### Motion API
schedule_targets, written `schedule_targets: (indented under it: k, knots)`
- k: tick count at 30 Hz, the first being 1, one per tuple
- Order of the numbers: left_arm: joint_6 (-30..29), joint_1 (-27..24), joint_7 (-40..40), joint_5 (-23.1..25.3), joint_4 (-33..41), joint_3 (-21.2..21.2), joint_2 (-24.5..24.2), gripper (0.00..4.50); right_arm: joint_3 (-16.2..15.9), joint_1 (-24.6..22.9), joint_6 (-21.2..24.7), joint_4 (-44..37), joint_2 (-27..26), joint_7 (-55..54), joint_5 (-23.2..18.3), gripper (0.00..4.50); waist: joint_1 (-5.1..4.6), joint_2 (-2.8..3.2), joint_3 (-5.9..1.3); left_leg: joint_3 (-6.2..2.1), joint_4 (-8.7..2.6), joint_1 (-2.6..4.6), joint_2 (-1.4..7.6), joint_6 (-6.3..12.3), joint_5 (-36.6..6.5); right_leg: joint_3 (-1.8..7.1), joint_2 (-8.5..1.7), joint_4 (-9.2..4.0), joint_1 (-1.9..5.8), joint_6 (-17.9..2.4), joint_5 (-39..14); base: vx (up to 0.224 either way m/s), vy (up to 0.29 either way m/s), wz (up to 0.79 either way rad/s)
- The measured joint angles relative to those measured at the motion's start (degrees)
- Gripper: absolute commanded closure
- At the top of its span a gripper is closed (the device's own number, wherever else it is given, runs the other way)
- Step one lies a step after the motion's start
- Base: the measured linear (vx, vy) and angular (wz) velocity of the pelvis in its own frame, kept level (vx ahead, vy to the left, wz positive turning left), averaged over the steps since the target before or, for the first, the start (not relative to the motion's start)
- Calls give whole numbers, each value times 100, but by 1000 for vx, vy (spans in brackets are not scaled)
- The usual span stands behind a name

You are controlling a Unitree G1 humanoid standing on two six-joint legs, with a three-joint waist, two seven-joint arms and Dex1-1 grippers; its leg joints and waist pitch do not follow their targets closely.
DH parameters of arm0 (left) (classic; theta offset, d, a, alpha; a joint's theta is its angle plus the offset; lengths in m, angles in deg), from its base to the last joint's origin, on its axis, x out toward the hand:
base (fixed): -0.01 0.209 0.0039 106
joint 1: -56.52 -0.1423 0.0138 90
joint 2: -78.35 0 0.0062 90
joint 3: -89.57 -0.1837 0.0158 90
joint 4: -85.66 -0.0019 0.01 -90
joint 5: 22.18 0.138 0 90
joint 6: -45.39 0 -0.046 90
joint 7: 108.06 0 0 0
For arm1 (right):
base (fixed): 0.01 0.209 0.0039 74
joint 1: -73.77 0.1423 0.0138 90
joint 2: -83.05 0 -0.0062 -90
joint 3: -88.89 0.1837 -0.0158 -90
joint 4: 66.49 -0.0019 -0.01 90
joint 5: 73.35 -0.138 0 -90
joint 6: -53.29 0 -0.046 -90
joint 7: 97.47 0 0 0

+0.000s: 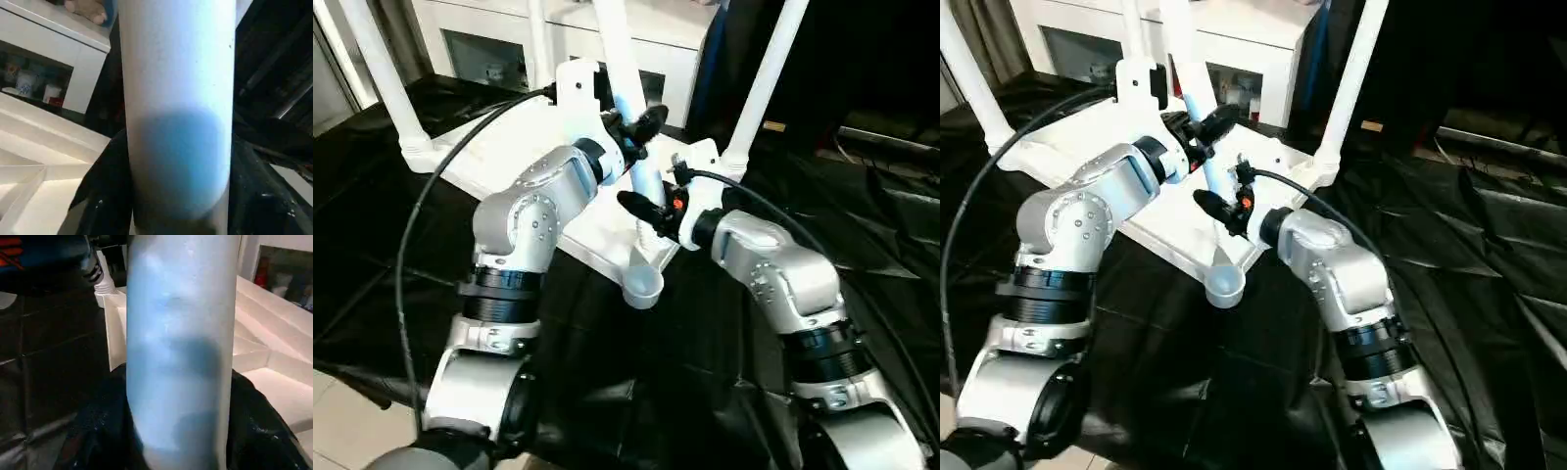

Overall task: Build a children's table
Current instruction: Pick table leg

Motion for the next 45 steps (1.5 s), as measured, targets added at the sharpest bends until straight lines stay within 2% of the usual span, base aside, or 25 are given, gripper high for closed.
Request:
schedule_targets:
  k: [4,5,8,10,14,16,18,23,25,32,35,42,43,45]
  knots:
    - [25,0,-8,-41,0,28,16,257,-5,2,-102,36,-6,11,43,257,-3,0,0,0,0,0,0,0,0,0,0,0,0,3,0,0,0,0]
    - [33,0,-23,-44,1,29,15,257,-5,2,-122,37,-6,15,52,201,-3,0,0,0,0,0,0,0,0,0,0,0,0,3,0,0,0,0]
    - [50,-1,-215,-14,-8,28,-117,259,59,2,-182,3,-1,203,-19,187,-11,0,0,0,0,0,0,0,0,0,0,0,-2,6,0,0,0,0]
    - [51,-2,-432,4,-10,21,-274,260,131,4,-205,-33,75,384,-147,155,-14,0,0,0,-1,1,0,0,0,0,1,0,-1,9,-1,0,0,0]
    - [-110,-53,-1273,-153,152,-219,-577,260,159,54,594,-192,637,1304,-717,134,23,0,0,0,-1,0,0,1,0,1,0,-6,8,0,3,0,0,0]
    - [-215,-140,-1668,-252,290,-349,-737,260,155,54,854,-276,928,1681,-881,107,15,-1,0,1,-1,2,0,2,0,2,0,-6,9,-4,6,0,0,0]
    - [-373,-186,-1982,-398,364,-424,-791,260,150,53,1009,-317,1092,2000,-1007,99,13,-1,1,2,-1,2,0,2,0,1,0,-5,7,-6,7,0,0,0]
    - [-530,-315,-3044,-786,701,-625,-1059,260,123,37,1298,-638,1501,2774,-1430,99,5,-3,1,2,-1,7,1,2,0,2,0,-2,6,-8,8,0,0,0]
    - [-615,-361,-3249,-1008,824,-588,-1050,260,103,37,1392,-686,1541,2891,-1502,116,5,-3,2,3,-1,7,1,2,1,1,0,-1,5,-12,11,0,0,0]
    - [-791,-389,-3344,-1471,945,-340,-901,261,60,35,1439,-822,1471,2978,-1582,171,6,-3,2,3,-1,9,1,1,1,1,0,1,6,4,1,0,0,0]
    - [-800,-392,-3446,-1484,945,-325,-950,261,59,35,1478,-862,1443,2999,-1609,205,9,-3,2,3,-1,9,1,1,1,2,0,1,7,5,1,0,0,0]
    - [-794,-399,-3451,-1483,946,-314,-995,261,55,34,1459,-859,1350,2961,-1574,251,8,-3,1,3,-1,9,1,0,1,1,0,2,6,5,1,0,0,0]
    - [-789,-399,-3444,-1478,947,-315,-1003,226,53,28,1440,-857,1332,2936,-1564,252,7,-3,1,3,-1,9,1,0,1,1,0,2,5,5,1,0,0,0]
    - [-750,-397,-3256,-1341,928,-318,-970,191,41,10,1265,-825,1264,2727,-1411,253,12,-6,0,3,-1,10,1,0,1,1,0,3,7,5,1,0,0,0]
